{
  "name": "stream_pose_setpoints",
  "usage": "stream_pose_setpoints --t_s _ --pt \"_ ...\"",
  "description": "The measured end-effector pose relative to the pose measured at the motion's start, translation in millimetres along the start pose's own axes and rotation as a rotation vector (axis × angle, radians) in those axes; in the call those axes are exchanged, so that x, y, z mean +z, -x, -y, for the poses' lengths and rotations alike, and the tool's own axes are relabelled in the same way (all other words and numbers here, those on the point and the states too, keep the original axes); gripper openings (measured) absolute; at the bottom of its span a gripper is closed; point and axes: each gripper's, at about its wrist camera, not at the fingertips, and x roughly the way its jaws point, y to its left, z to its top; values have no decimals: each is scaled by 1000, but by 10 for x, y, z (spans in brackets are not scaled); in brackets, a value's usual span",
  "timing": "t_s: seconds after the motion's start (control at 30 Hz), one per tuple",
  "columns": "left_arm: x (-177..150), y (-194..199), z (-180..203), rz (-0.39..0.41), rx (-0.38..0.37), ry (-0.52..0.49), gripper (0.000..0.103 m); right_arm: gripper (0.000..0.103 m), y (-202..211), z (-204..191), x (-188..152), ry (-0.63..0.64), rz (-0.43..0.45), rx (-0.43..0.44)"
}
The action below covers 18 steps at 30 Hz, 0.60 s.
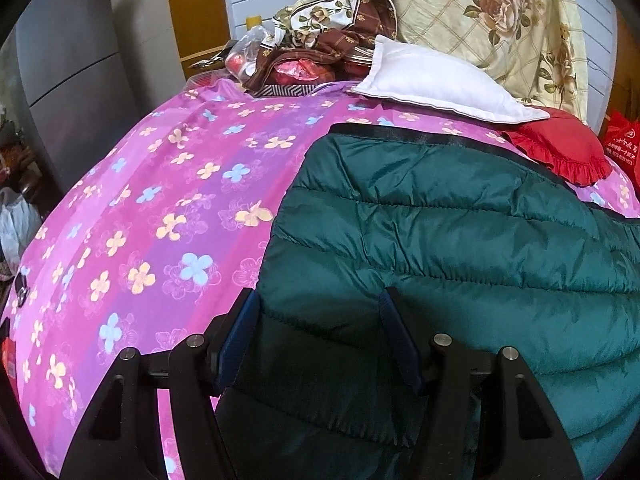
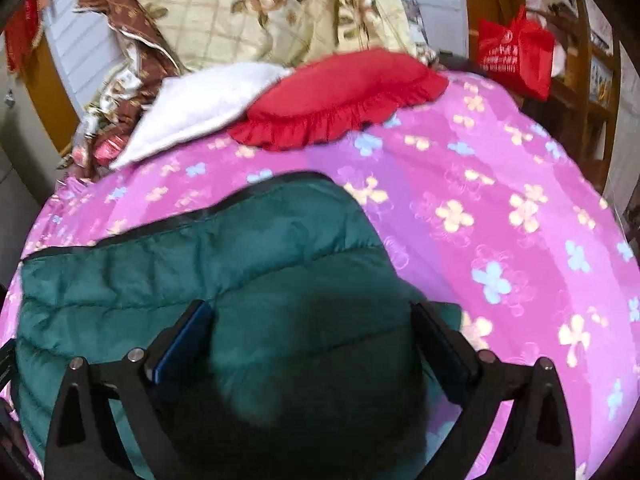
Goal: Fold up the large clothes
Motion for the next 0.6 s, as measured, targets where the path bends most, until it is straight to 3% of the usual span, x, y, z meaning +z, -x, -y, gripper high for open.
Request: stream_pose_setpoints --t_s 0.17,0.23,0.4,0.53,0.6 --pt "-10 -3 -3 -1 -5 11 45 101 530 -80 -117 52 69 77" --pt "-16 -4 -7 -1 -7 20 45 101 604 -139 -206 90 54 95" --pt "-18 -1 -13 -4 -7 17 45 102 299 -166 -414 162 -48 -6" --pt "-32 42 -56 -24 -23 23 45 103 196 -14 -435 73 -91 49" --pt "-51 88 -93 -26 -34 33 45 103 313 0 -438 71 -61 37"
